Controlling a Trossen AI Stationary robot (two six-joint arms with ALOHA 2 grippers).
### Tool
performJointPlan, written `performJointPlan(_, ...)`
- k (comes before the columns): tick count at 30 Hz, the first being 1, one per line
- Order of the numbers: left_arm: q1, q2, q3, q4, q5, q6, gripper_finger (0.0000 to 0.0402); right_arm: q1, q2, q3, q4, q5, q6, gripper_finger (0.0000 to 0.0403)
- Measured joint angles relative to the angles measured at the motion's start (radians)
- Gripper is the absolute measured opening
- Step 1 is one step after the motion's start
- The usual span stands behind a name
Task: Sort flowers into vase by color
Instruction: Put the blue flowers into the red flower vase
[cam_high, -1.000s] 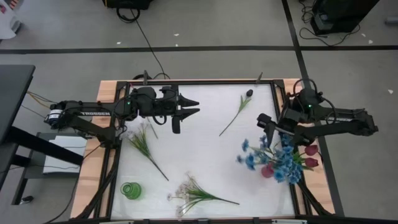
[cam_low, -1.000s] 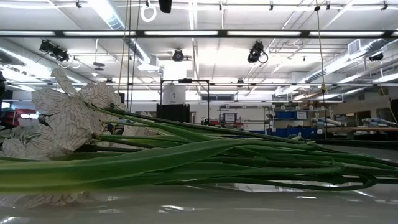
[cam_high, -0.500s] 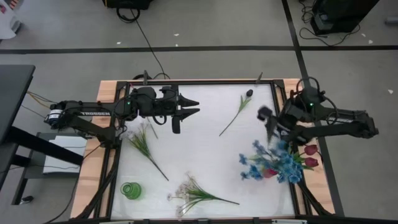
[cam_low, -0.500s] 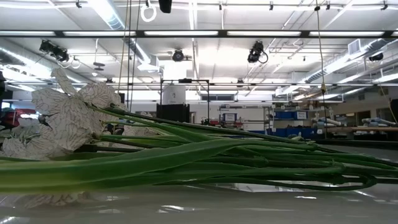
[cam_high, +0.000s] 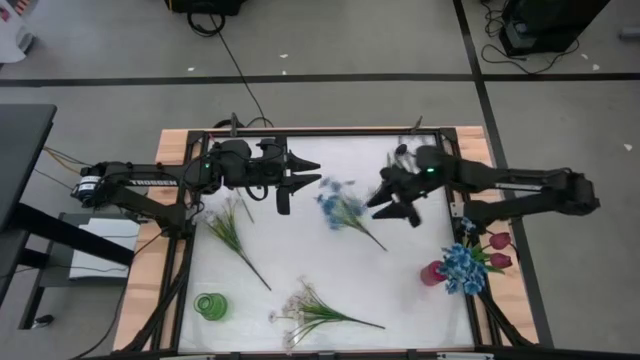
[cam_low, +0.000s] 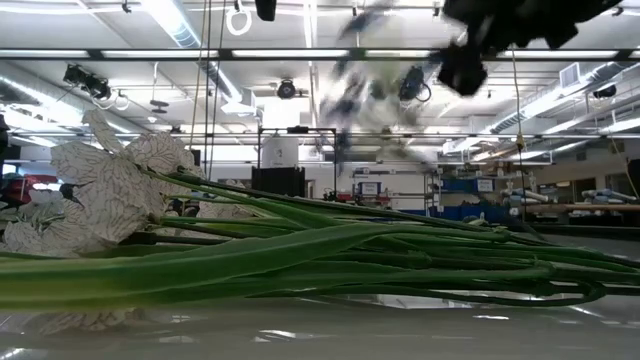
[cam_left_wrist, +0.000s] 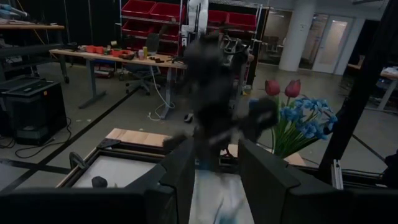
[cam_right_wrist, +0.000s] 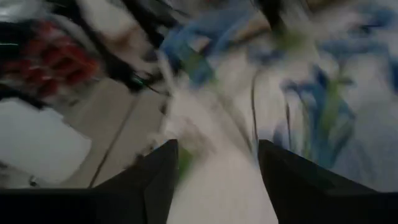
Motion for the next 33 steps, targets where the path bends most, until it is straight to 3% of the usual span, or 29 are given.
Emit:
performJointPlan(11, 0.000, 0.000, 0.000, 0.000, 0.000, 0.000, 0.0126, -0.020, 0.264, 0.000, -0.252, 0.118, 0.075, 0.0236)
performJointPlan(20, 0.000, 0.000, 0.000, 0.000, 0.000, 0.000, 0.0126, 0.071, 0.438, 0.000, -0.194, 0.301, 0.060, 0.0215)
performJointPlan(29, 0.006, 0.000, 0.000, 0.053, 0.000, -0.035, 0.0126, 0.171, 0.595, 0.000, -0.007, 0.311, 0.072, 0.0198)
performJointPlan(33, 0.006, 0.000, 0.000, 0.053, 0.000, -0.128, 0.0126, 0.204, 0.670, 0.040, -0.027, 0.386, 0.074, 0.0195)
